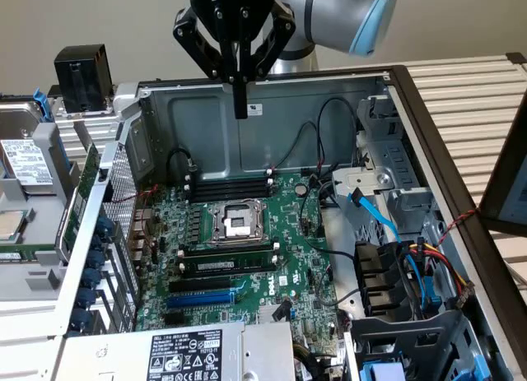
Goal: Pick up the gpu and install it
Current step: 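Reach for the gpu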
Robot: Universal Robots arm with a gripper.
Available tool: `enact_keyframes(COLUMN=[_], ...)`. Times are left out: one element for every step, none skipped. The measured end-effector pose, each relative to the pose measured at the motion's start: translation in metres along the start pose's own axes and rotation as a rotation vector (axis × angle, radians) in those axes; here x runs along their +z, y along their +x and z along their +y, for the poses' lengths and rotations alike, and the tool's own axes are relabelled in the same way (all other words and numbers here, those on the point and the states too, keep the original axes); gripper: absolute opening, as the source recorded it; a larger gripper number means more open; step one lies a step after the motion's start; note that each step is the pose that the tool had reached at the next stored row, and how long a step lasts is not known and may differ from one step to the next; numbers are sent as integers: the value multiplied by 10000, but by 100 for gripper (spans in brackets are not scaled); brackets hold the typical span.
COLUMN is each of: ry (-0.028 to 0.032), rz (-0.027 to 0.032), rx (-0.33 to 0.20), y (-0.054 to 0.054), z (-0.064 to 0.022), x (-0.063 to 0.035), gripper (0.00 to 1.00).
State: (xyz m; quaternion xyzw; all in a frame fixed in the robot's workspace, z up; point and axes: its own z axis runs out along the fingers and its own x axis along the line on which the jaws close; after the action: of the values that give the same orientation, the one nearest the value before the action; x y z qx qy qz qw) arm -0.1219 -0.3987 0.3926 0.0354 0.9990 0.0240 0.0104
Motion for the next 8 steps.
enact_keyframes(ry=[0, 1, 1, 1, 1, 0, 0, 0], rz=[1, 1, 1, 1, 1, 1, 0, 1], rx=[0, -1, -2, -1, -1, -2, -1, -1], y=[13, 38, 71, 107, 148, 195, 238, 287], z=[-1, -3, -5, -8, -11, -14, -18, -21], x=[-1, -1, -2, -2, -3, -4, -5, -6], gripper=[11, 11, 11, 11, 11, 11, 11, 11])
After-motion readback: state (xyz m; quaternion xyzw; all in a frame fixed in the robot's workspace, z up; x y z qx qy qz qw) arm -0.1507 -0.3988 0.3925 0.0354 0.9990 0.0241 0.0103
